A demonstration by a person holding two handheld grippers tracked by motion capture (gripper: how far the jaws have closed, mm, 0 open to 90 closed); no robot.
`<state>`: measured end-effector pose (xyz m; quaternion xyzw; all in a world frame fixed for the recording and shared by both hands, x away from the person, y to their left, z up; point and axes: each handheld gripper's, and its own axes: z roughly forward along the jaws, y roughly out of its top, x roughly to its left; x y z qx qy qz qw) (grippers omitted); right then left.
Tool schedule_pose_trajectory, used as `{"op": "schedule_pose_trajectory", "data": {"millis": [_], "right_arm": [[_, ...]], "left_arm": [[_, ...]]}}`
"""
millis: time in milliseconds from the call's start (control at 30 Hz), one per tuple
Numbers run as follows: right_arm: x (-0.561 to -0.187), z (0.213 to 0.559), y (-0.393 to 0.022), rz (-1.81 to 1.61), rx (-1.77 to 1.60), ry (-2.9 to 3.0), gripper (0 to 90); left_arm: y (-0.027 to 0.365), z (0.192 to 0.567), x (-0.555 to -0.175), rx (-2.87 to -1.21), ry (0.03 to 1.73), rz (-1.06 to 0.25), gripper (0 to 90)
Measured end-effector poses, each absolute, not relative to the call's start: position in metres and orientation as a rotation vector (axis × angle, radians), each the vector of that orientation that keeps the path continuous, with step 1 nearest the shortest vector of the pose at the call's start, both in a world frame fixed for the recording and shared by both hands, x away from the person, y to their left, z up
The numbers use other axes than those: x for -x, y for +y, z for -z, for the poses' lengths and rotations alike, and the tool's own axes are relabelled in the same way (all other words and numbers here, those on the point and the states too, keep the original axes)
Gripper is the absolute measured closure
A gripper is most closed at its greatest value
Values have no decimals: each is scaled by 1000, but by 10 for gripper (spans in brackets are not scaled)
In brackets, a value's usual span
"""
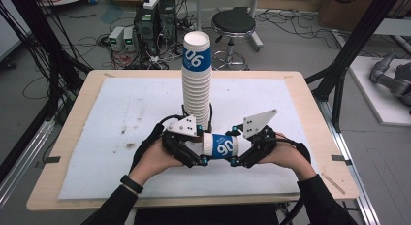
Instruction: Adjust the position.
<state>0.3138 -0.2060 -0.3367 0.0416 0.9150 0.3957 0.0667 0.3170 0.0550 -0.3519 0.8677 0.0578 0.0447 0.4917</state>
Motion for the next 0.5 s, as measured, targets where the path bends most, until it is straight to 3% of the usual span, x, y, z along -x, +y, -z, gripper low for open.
{"op": "schedule_pose_trajectory", "data": {"millis": [300,500], "right_arm": [[-316,341,-205,-1181,-111,2771,286],[-320,340,-214,-1358,-146,2746,290]], "left_arm": [[57,350,-317,-2088,134,-97,194],[64,348,-319,-1936,187,-56,106]]}}
